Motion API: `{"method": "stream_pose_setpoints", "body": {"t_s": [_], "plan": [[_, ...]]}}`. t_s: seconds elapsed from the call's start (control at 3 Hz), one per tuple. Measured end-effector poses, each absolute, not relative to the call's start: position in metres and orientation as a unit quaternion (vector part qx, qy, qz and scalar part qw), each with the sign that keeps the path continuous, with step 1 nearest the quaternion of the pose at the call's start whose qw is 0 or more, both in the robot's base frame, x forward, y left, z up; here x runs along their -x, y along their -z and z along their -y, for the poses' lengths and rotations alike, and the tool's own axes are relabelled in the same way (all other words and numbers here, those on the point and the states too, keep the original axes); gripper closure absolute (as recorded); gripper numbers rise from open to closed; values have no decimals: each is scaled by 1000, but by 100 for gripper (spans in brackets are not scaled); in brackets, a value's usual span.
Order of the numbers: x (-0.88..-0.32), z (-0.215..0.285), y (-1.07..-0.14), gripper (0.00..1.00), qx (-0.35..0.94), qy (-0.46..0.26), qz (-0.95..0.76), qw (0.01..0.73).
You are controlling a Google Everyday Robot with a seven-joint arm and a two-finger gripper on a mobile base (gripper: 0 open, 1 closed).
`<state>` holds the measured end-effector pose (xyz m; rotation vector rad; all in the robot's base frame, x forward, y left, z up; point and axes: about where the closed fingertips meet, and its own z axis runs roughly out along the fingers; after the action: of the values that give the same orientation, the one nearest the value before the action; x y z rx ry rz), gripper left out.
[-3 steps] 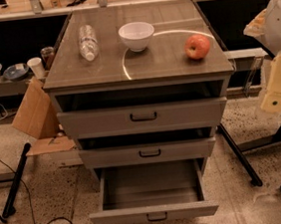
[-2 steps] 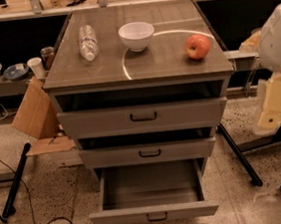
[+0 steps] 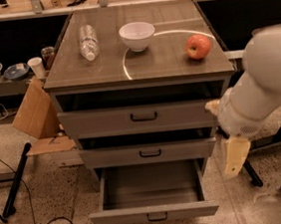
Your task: Close bottom drawer
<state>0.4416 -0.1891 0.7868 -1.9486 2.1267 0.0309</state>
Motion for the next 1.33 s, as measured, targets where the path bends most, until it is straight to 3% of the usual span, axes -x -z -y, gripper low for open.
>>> {"method": "stream_pose_setpoints", "body": {"t_s": [1.0, 1.33], "plan": [[-419, 131, -582, 0, 690, -46, -710, 133], [-397, 115, -512, 0, 697, -39, -710, 85]]}}
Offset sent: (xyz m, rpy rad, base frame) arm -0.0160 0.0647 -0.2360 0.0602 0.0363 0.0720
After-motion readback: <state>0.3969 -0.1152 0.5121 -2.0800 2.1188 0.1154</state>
